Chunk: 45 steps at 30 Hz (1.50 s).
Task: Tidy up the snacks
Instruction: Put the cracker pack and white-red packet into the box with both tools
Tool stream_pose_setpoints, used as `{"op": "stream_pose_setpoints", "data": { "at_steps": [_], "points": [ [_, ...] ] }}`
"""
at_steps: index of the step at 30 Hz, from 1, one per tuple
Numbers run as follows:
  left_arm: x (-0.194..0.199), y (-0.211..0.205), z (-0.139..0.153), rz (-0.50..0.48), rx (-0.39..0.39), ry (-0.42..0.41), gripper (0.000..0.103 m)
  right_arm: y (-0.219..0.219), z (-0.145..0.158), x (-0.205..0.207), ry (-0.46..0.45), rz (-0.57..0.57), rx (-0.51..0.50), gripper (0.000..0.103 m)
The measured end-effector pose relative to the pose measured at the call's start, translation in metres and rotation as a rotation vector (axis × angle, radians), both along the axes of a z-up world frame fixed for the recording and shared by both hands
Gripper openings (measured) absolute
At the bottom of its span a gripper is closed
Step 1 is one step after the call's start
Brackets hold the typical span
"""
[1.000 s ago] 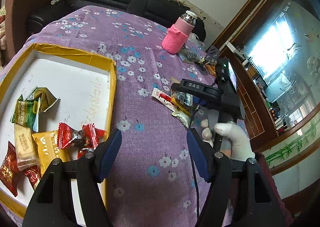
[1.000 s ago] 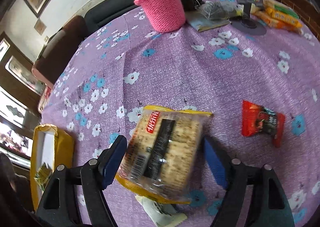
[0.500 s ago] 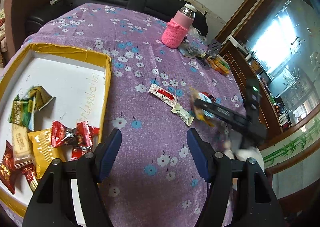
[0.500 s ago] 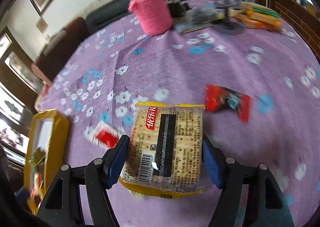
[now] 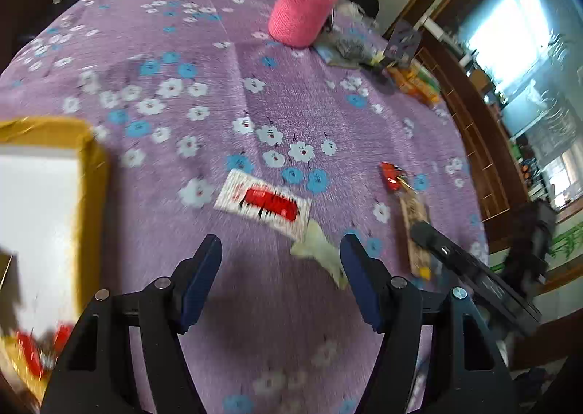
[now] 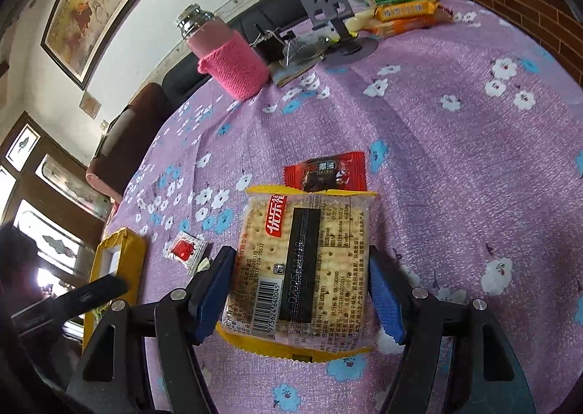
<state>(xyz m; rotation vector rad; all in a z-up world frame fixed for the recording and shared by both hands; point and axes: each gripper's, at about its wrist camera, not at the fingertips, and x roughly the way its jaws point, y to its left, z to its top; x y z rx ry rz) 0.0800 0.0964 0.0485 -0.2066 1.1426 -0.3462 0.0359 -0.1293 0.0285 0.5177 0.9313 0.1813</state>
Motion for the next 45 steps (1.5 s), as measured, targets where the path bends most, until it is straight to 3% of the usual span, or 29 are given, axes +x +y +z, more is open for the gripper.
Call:
{"op": "stream_pose_setpoints", "data": {
  "at_steps": [4, 7, 8, 9, 11, 15, 17, 19, 23, 29, 32, 35, 36, 38, 40, 45],
  "points": [
    [0.039, -0.023, -0.013, -0.008, 0.096, -0.007, 0.066, 0.003, 0.000, 0.001, -0.002, 0.015, -0.006, 0.072],
    [0.056, -0.039, -0.027, -0.057, 0.253, 0.007, 0.065, 0.004, 0.001, 0.002, -0.008, 0.021, -0.022, 0.072],
    [0.051, -0.047, -0.028, -0.108, 0.331, -0.021, 0.062, 0.004, 0.000, 0.002, -0.009, 0.017, -0.027, 0.072],
    [0.045, -0.051, -0.028, -0.145, 0.361, -0.032, 0.056, 0.003, 0.000, 0.002, -0.007, 0.016, -0.028, 0.072],
    [0.025, -0.054, -0.026, -0.235, 0.367, -0.036, 0.037, 0.004, 0.000, 0.001, -0.002, 0.017, -0.025, 0.072],
    [-0.024, -0.045, -0.027, -0.342, 0.404, -0.007, 0.032, 0.006, -0.003, 0.003, 0.014, 0.026, -0.031, 0.072],
    [-0.042, -0.034, -0.020, -0.344, 0.388, -0.014, 0.032, 0.008, -0.004, 0.004, 0.019, 0.028, -0.035, 0.072],
    [-0.060, -0.012, -0.010, -0.280, 0.322, -0.026, 0.034, 0.008, -0.003, 0.004, 0.016, 0.029, -0.037, 0.072],
    [-0.083, 0.018, -0.003, -0.115, 0.207, -0.016, 0.058, 0.010, -0.003, 0.005, 0.015, 0.035, -0.044, 0.072],
    [-0.093, 0.018, -0.024, 0.035, 0.003, 0.057, 0.059, 0.012, -0.004, 0.005, 0.013, 0.040, -0.056, 0.072],
    [-0.090, -0.003, -0.020, 0.048, 0.084, -0.023, 0.064, 0.012, -0.004, 0.005, 0.011, 0.042, -0.058, 0.072],
    [-0.085, -0.035, -0.030, -0.028, 0.319, -0.136, 0.063, 0.013, -0.004, 0.005, 0.012, 0.042, -0.059, 0.072],
    [-0.088, -0.039, -0.029, -0.052, 0.346, -0.183, 0.054, 0.013, -0.004, 0.005, 0.012, 0.043, -0.061, 0.072],
    [-0.093, -0.042, -0.028, -0.107, 0.317, -0.203, 0.030, 0.013, -0.004, 0.005, 0.013, 0.044, -0.065, 0.072],
    [-0.099, -0.044, -0.027, -0.121, 0.333, -0.208, 0.028, 0.013, -0.003, 0.005, 0.013, 0.046, -0.069, 0.072],
    [-0.106, -0.031, -0.017, -0.094, 0.233, -0.196, 0.027, 0.021, 0.006, 0.000, -0.030, 0.066, -0.082, 0.071]
  ]
}}
